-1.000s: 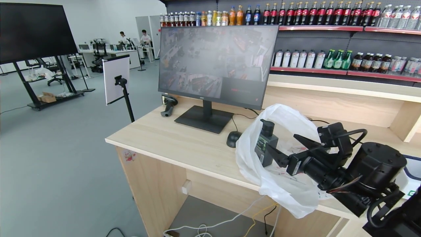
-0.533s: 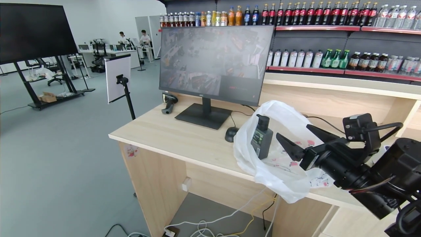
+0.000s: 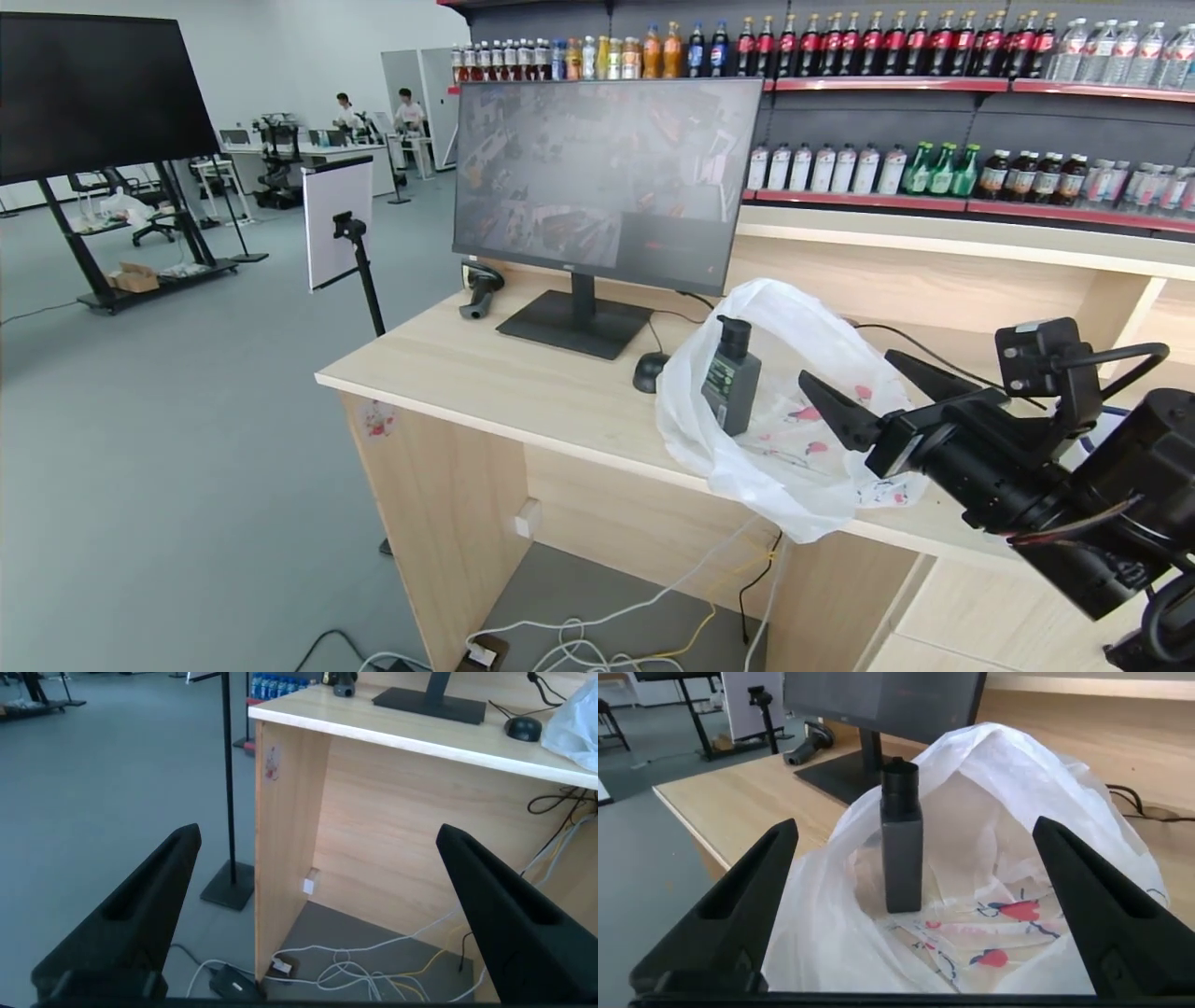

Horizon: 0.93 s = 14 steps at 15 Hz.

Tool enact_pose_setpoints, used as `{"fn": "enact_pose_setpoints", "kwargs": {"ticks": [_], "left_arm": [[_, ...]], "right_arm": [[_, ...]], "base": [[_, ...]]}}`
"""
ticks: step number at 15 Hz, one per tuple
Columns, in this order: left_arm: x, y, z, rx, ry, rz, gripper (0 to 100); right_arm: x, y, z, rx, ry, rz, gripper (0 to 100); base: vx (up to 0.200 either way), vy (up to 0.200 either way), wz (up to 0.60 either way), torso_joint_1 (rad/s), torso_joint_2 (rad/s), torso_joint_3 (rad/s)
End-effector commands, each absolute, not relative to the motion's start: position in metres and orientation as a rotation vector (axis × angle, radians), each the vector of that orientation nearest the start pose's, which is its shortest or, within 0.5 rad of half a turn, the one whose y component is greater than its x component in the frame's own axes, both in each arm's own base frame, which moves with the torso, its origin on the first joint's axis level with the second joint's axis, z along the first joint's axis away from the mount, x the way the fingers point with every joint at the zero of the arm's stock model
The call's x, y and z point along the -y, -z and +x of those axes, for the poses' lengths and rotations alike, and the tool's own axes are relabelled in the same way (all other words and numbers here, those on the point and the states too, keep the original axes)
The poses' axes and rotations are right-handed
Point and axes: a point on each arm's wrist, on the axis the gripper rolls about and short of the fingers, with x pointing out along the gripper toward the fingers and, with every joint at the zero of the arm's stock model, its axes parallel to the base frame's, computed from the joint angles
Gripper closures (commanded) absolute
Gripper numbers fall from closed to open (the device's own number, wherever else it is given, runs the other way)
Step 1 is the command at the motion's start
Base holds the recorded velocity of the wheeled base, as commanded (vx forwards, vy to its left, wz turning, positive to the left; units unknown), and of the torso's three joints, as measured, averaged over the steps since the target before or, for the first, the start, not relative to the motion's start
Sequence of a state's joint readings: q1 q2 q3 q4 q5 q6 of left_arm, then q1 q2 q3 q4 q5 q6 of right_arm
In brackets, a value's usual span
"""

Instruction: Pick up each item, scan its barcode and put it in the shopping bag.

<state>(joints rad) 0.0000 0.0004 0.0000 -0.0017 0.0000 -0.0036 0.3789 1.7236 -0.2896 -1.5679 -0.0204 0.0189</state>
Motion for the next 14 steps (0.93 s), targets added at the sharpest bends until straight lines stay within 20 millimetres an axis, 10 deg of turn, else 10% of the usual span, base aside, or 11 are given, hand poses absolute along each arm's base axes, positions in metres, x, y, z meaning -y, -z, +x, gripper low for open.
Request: {"fn": "enact_pose_setpoints", "kwargs": {"ticks": [1, 14], "left_arm": [[0.0000, -0.0756, -0.0228, 0.002, 0.000, -0.003, 0], [0.0000, -0.0756, -0.0228, 0.002, 0.000, -0.006, 0]], "right_arm": [[-0.0897, -0.1470, 0.2285, 0.128, -0.355, 0.045, 0], [-0.0954, -0.1435, 0.2266, 0.114, -0.379, 0.034, 0]], "base": [[0.000, 0.000, -0.60, -0.002, 0.00, -0.002], [0.000, -0.062, -0.46, 0.005, 0.00, 0.003]]}}
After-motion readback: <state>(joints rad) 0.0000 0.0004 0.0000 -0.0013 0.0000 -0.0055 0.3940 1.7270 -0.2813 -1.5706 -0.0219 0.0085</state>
